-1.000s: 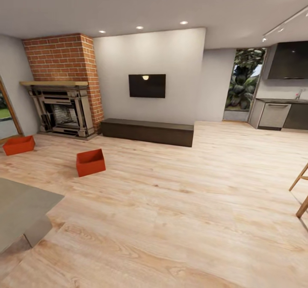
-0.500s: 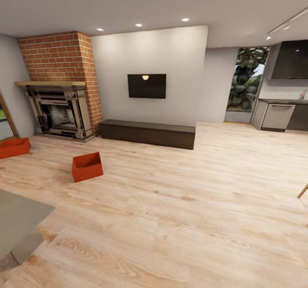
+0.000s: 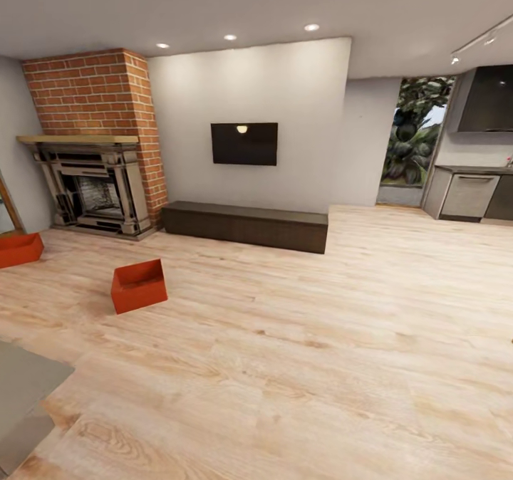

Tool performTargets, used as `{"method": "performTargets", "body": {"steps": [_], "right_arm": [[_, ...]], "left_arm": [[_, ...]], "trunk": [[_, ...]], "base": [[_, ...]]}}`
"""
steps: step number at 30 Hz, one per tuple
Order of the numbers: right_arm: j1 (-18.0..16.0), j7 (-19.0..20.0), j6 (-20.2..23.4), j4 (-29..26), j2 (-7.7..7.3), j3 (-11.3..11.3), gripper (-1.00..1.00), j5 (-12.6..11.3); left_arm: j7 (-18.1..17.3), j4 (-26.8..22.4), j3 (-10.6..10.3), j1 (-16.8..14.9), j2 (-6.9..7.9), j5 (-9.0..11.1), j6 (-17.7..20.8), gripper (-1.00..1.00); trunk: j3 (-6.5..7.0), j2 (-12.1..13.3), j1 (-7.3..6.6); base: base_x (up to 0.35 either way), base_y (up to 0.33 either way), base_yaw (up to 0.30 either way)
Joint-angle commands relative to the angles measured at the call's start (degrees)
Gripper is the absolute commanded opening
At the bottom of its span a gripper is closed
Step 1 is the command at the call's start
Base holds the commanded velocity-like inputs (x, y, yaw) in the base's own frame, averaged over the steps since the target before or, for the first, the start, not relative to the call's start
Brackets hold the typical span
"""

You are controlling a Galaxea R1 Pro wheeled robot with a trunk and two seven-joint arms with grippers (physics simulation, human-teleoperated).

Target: Move the two storage containers from the living room to the garage. In the garage, place one container on the floor and stack the other container on top of it (either order is fine).

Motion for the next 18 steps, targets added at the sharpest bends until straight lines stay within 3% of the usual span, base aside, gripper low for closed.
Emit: {"method": "performTargets", "body": {"steps": [1, 18], "right_arm": [[-0.1, 0.1, -0.3, 0.2, 0.01, 0.5, 1.0, -0.6], [-0.1, 0.1, -0.3, 0.2, 0.01, 0.5, 1.0, -0.6]], "left_arm": [[0.0, 0.0, 0.3, 0.0, -0.02, 0.1, -0.1, 1.0], [0.0, 0.0, 0.3, 0.0, -0.1, 0.1, -0.1, 1.0]], "trunk": [[-0.05, 0.0, 0.03], [-0.05, 0.0, 0.03]], "base": [[0.301, 0.0, 0.0], [0.292, 0.0, 0.0]]}}
